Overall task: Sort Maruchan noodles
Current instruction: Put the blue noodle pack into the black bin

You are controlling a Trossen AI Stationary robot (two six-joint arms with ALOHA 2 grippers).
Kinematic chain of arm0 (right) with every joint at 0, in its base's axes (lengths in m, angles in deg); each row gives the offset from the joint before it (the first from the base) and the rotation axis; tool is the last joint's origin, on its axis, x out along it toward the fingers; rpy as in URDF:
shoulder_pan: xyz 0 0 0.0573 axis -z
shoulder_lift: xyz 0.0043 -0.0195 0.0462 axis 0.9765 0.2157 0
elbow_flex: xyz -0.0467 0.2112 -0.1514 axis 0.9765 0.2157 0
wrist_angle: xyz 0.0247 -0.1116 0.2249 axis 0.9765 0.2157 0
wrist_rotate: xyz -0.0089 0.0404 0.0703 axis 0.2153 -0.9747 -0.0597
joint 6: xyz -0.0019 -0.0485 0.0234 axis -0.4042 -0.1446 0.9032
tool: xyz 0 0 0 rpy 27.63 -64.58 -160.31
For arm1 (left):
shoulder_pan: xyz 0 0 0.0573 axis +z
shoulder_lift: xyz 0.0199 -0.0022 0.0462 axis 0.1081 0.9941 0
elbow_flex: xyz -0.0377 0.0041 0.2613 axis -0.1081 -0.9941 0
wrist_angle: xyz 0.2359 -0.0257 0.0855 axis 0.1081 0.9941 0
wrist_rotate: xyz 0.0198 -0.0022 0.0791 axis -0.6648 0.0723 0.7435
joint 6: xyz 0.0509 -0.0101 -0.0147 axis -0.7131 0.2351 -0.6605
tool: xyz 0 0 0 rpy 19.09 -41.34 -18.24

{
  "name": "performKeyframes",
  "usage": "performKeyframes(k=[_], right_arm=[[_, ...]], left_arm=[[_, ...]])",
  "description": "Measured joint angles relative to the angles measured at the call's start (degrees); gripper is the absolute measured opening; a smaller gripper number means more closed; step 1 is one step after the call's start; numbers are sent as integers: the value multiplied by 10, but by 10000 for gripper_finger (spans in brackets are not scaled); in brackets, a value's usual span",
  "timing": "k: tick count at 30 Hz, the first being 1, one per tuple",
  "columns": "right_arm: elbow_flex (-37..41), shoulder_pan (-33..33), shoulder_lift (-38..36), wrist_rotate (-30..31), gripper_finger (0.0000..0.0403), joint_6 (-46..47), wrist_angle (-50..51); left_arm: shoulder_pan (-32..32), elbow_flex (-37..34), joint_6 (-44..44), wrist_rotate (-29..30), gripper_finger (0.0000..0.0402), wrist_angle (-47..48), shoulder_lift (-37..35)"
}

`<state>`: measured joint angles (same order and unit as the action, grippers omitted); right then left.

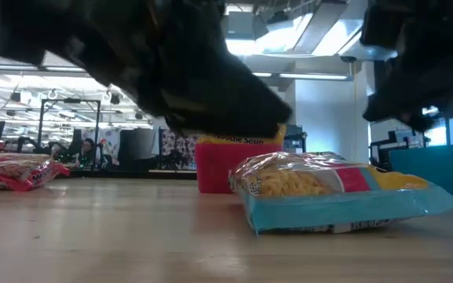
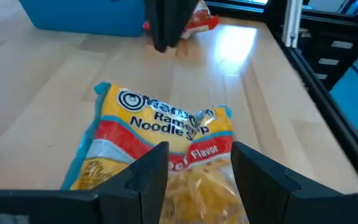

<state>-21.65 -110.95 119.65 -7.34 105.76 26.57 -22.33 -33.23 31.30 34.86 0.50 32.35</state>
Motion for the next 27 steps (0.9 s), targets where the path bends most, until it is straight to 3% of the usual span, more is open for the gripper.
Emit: performKeyframes(k=[5, 13, 17, 21, 27], right_arm=[[49, 0, 21, -19, 53, 82, -93], [41, 2, 67, -35, 250, 149, -108], [36, 8, 94, -24, 325, 162, -112], [35, 27, 115, -36, 366, 162, -138], [35, 42, 154, -49, 378, 163, -209]], left_arm=[[8, 7, 10, -16, 169, 12, 26], [6, 8, 26, -9, 170, 44, 26], [6, 8, 26, -9, 169, 46, 26], [5, 8, 26, -10, 169, 47, 26], [5, 7, 26, -9, 169, 47, 26]])
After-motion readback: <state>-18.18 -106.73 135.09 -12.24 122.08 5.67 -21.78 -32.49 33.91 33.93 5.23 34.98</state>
